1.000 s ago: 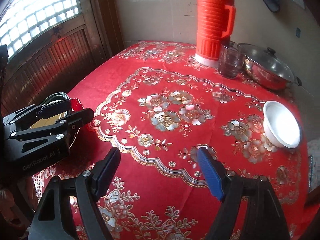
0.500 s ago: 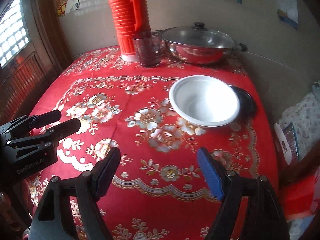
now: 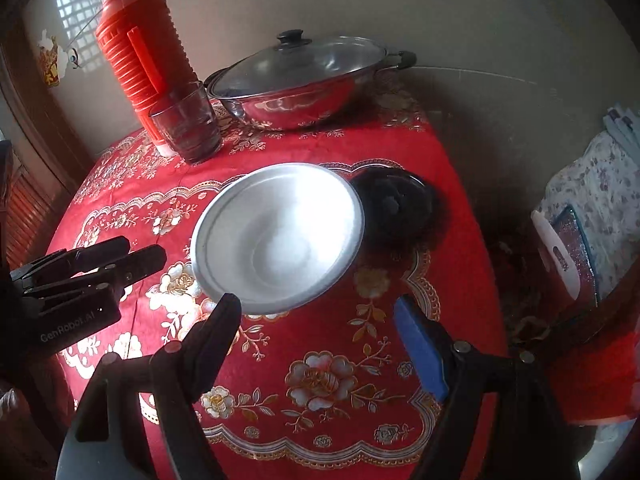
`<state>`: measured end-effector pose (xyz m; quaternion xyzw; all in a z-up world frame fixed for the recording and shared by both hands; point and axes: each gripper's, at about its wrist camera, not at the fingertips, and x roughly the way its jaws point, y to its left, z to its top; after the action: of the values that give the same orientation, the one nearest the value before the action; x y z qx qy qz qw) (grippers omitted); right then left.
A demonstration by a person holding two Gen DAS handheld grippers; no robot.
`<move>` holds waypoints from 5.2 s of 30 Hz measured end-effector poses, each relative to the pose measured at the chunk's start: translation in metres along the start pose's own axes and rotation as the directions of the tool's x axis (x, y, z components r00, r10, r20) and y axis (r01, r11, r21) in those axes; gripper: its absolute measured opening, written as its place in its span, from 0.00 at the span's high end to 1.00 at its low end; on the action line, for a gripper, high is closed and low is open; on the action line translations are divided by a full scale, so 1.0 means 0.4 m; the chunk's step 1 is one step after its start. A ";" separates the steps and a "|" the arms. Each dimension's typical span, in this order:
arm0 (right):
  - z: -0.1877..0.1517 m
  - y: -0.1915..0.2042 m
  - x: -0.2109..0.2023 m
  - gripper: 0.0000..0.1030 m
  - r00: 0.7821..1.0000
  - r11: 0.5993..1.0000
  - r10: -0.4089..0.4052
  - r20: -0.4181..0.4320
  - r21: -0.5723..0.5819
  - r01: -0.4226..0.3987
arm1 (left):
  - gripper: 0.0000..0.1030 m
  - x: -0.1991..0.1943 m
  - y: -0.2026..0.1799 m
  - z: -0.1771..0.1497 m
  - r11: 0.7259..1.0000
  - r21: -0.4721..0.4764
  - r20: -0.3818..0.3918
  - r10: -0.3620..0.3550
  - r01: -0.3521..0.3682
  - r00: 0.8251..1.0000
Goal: Organize plates and bowls
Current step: 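Move both grippers to the small white bowl and grasp its rim, then lift the small white bowl and carry it toward the green basin, then lower the small white bowl into the beige bowl in the basin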
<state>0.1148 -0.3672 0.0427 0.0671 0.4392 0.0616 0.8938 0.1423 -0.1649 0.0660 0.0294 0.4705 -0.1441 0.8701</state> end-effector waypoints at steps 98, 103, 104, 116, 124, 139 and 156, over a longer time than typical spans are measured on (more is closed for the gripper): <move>-0.319 1.043 -0.088 0.63 0.928 0.638 0.327 -0.179 -0.683 -0.357 | 0.82 -0.563 0.771 -0.620 0.853 -0.460 0.022 0.288 -0.246 0.957; -0.344 1.089 -0.073 0.63 0.926 0.612 0.317 -0.205 -0.702 -0.364 | 0.82 -0.564 0.801 -0.654 0.842 -0.476 0.007 0.290 -0.252 0.957; -0.348 1.096 -0.071 0.63 0.926 0.608 0.314 -0.209 -0.705 -0.365 | 0.82 -0.564 0.807 -0.659 0.841 -0.479 0.004 0.288 -0.251 0.958; -0.380 1.133 -0.070 0.59 0.933 0.577 0.282 -0.223 -0.738 -0.351 | 0.81 -0.548 0.827 -0.682 0.836 -0.489 0.001 0.285 -0.248 0.959; -0.378 1.130 -0.077 0.52 0.939 0.579 0.271 -0.209 -0.744 -0.333 | 0.81 -0.541 0.825 -0.690 0.837 -0.487 0.006 0.290 -0.251 0.957; -0.349 1.100 -0.081 0.45 0.942 0.625 0.286 -0.173 -0.712 -0.320 | 0.75 -0.548 0.822 -0.685 0.832 -0.503 0.021 0.283 -0.234 0.959; -0.354 1.065 -0.116 0.21 0.929 0.689 0.362 -0.074 -0.650 -0.320 | 0.38 -0.652 0.765 -0.683 0.793 -0.512 0.219 0.492 -0.330 0.843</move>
<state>-0.0477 0.0533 0.0671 -0.1659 0.3426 0.3733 0.8460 -0.1286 0.2372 0.1040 -0.0974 0.3145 0.1628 0.9301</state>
